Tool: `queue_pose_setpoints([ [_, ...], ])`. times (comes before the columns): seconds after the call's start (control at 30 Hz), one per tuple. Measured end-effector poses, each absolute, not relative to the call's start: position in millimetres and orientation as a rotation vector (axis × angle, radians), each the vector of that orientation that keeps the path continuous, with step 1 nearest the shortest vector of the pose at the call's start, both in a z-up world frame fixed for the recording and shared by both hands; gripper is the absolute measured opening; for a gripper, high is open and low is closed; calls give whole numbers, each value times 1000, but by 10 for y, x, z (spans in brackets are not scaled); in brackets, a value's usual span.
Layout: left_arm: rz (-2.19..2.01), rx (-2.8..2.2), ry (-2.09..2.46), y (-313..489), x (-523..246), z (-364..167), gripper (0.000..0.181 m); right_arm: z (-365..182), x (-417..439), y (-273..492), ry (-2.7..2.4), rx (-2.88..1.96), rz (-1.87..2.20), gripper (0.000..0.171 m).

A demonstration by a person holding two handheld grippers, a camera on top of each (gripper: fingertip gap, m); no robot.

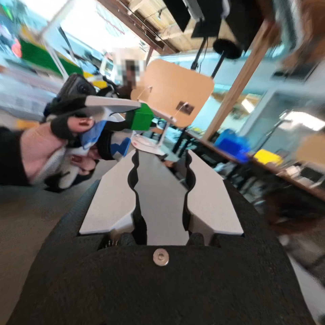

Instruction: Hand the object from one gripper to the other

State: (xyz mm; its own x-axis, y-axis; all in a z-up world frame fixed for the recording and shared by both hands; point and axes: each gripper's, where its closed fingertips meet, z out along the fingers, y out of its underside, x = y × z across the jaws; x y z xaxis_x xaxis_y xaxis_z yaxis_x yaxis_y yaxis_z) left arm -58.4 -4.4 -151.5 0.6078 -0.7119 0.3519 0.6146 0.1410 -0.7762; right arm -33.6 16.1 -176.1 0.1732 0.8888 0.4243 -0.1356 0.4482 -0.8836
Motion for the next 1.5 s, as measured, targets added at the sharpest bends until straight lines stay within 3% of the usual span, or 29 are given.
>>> queue_pose_setpoints([
  [0.1, -1114, -1015, 52, -34, -571, -1532, 37, -1757, -372, -11, -1191, -619, 538, 41],
  [0.4, -1519, -1067, 19, 31, -266, -1678, 36, -1735, -408, -104, -1178, -456, 232, 52],
  [0.53, -1545, -1117, 50, 29, -172, -1715, 38, -1764, -417, -54, -1184, -461, 169, 34],
  [0.67, -1554, -1101, 15, 50, -233, -1711, 37, -1785, -426, -9, -1192, -502, 179, 31],
  [0.77, -1457, -1074, -54, 99, -402, -1681, 61, -1840, -440, 41, -1220, -566, 234, 28],
  [0.97, -894, -1252, 89, 118, -601, -1750, 65, -1978, -489, 179, -1253, -878, 654, 28],
  [1.2, 11, -1353, 559, 72, -498, -1890, 69, -1966, -441, 225, -1084, -1245, 1544, 28],
  [1.3, 207, -1384, 680, 135, -403, -2032, 64, -1950, -412, 213, -1002, -1321, 1859, 28],
  [1.5, 484, -1384, 800, 206, -328, -2148, 44, -1961, -422, 41, -1042, -1341, 2082, 28],
])
